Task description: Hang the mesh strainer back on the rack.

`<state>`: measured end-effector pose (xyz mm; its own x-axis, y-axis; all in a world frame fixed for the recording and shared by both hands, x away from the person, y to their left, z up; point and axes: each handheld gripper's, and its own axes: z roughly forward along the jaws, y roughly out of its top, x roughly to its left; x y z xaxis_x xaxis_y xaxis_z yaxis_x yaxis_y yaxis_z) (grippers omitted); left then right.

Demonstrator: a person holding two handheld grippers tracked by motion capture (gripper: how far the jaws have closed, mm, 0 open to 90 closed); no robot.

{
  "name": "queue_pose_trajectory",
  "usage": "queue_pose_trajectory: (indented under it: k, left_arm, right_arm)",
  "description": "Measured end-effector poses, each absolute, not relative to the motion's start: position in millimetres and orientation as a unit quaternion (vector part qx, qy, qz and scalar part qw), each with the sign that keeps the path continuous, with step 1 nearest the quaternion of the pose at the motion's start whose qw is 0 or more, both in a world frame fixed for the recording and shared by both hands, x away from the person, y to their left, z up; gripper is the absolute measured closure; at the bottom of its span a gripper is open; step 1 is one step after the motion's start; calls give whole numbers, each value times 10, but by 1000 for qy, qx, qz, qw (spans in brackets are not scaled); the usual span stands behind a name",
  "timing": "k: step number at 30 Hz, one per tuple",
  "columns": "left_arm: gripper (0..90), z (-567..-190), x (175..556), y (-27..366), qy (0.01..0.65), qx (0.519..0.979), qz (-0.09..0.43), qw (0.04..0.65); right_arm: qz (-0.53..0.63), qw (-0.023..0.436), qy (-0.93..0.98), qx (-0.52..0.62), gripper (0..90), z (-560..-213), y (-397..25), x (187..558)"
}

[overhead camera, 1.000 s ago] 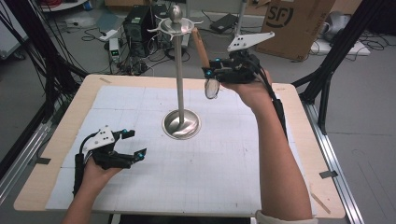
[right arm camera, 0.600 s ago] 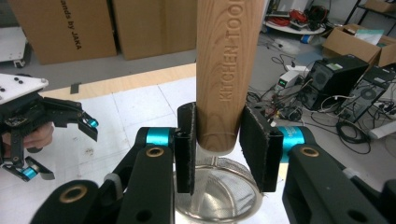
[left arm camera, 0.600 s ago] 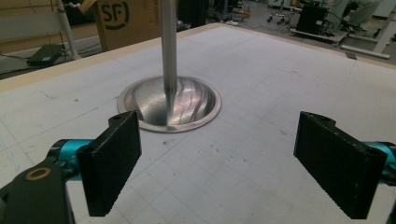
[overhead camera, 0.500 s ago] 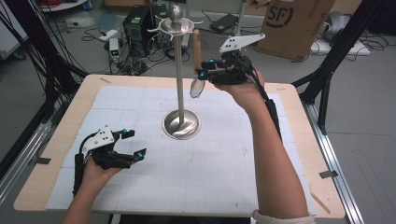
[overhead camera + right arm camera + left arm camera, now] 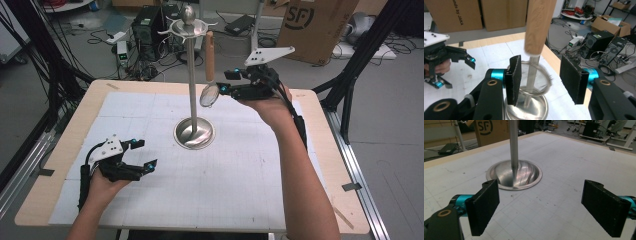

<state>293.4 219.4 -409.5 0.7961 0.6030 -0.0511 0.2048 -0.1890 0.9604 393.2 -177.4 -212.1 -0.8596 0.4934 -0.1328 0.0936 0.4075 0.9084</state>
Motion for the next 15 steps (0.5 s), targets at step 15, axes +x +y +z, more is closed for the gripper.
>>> queue_pose_trajectory:
  k: [15]
  left_arm:
    - [154,-4097,2934,2192,269,752,174,576]
  right_arm:
    - [523,197,806,196,448,-2408,-2088,3713]
